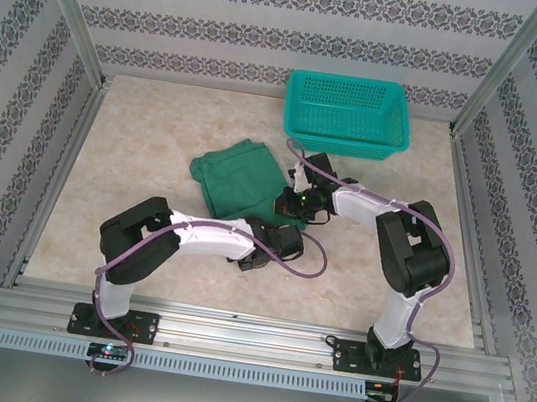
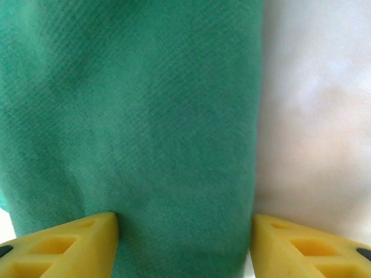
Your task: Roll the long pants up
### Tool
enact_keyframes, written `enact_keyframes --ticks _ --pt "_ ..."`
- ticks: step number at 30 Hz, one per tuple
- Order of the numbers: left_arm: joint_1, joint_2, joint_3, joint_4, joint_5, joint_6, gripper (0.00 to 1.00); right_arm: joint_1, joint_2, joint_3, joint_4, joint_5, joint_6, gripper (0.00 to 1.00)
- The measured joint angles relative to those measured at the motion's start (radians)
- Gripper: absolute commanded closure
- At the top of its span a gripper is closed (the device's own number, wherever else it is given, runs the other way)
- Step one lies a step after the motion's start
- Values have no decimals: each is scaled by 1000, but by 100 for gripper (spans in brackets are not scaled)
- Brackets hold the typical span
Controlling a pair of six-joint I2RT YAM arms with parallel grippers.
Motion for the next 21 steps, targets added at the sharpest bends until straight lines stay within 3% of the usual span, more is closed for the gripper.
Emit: enact_keyframes --ticks 10,15,17,21 --pt "13 55 45 -26 -22 16 41 -2 -1 -2 1 0 0 100" --pt "47 98 111 -89 42 12 60 -2 -1 -2 0 0 0 100" --pt "64 122 138 -106 40 5 77 -2 -1 -2 1 0 0 100" --pt "109 179 177 -99 -80 35 100 -16 -4 3 61 27 9 100"
